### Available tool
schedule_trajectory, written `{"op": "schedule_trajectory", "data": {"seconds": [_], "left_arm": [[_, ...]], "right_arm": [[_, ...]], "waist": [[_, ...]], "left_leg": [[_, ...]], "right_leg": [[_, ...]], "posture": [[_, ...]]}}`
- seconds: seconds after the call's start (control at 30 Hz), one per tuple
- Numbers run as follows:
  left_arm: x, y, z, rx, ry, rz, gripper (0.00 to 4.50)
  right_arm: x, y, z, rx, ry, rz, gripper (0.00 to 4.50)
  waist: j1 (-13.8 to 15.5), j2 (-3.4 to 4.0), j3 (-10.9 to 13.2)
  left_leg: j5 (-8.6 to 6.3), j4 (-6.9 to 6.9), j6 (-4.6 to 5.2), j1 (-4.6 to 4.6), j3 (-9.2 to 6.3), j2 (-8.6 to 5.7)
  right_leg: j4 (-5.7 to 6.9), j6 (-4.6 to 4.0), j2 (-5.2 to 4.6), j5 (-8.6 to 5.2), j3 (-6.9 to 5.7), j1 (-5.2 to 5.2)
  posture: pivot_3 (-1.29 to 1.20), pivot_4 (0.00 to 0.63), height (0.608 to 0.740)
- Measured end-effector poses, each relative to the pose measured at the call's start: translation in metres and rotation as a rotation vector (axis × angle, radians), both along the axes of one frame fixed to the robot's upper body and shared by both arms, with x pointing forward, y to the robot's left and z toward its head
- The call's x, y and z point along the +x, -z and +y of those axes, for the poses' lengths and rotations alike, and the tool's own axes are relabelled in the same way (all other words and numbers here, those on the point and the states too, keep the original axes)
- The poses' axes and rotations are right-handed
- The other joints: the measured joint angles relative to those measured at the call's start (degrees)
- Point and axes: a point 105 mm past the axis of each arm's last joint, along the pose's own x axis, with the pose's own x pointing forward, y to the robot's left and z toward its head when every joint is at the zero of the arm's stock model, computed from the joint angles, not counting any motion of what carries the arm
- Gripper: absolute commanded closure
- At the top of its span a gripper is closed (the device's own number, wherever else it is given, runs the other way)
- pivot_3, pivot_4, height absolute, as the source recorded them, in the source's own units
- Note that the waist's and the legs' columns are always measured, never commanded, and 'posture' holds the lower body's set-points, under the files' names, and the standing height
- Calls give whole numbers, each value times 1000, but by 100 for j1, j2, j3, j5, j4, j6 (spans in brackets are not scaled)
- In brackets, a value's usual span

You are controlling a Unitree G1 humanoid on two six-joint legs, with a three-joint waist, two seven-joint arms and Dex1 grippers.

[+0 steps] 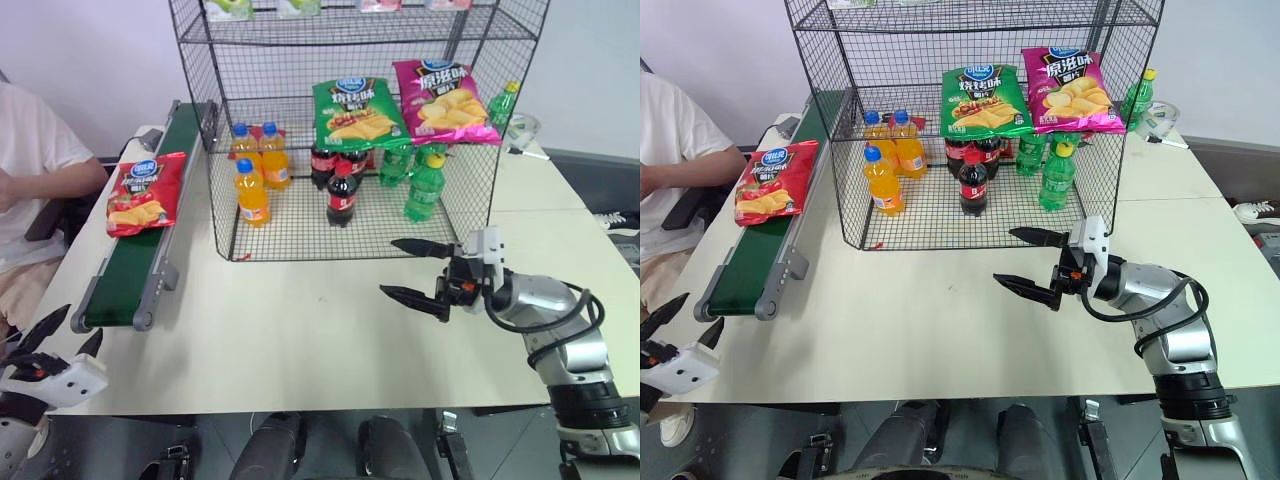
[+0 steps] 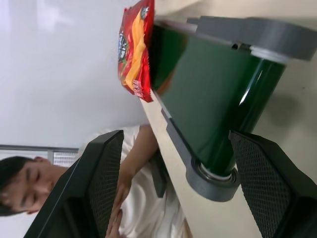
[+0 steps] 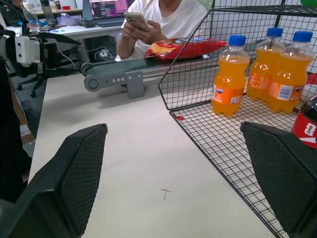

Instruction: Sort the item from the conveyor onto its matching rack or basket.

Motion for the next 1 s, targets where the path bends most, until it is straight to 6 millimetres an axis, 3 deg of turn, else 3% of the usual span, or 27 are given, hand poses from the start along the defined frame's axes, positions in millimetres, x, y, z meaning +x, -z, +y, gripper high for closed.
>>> {"op": "schedule_trajectory", "data": {"seconds": [1.0], "left_arm": [[11, -1, -7, 2, 13, -16, 962]], "right_arm": [[4, 0, -2, -20, 32, -24, 0]], "waist": [[-1, 0, 0]], "left_leg": [[1, 1, 1, 0, 0, 0]], "right_leg": [[1, 1, 1, 1, 0, 0]], "posture": [[0, 150, 740]]}}
